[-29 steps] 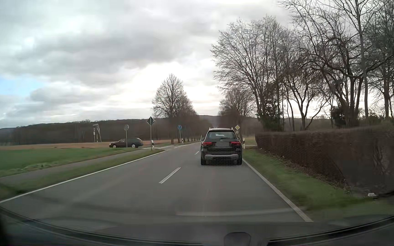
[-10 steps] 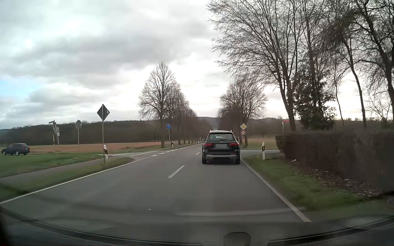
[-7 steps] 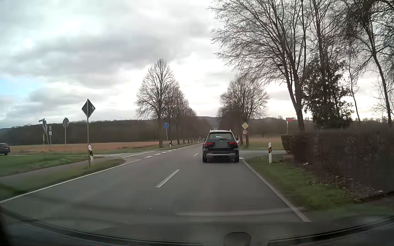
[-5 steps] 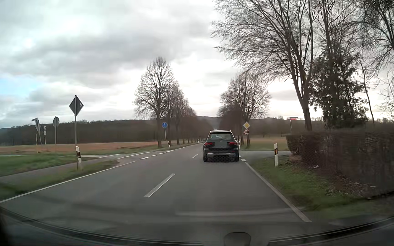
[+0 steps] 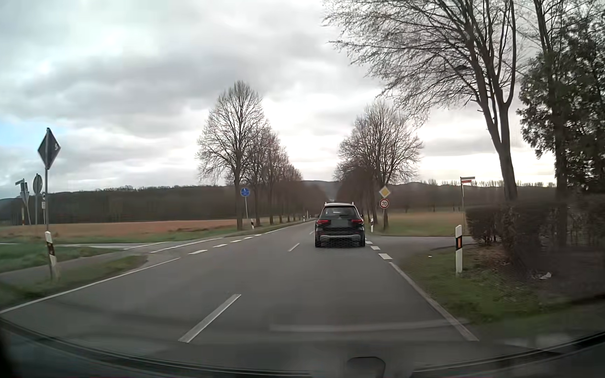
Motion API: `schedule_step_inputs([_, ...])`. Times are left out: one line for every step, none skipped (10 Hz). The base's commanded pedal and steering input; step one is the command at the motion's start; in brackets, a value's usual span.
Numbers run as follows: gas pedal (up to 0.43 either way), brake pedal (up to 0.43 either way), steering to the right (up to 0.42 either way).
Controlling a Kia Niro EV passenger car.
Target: Follow the waypoints while adhering to traffic rules and regulations
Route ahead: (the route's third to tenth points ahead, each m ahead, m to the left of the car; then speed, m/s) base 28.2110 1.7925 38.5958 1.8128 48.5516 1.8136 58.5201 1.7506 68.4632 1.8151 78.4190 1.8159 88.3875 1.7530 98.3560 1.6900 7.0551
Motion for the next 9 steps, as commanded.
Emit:
schedule_step_inputs([0.260,0.000,0.001])
schedule_step_inputs([0.260,0.000,0.001])
schedule_step_inputs([0.260,0.000,0.001])
schedule_step_inputs([0.260,0.000,0.001])
schedule_step_inputs([0.260,0.000,0.001])
schedule_step_inputs([0.260,0.000,0.001])
schedule_step_inputs([0.260,0.000,0.001])
schedule_step_inputs([0.280,0.000,0.001])
schedule_step_inputs([0.299,0.000,0.001])
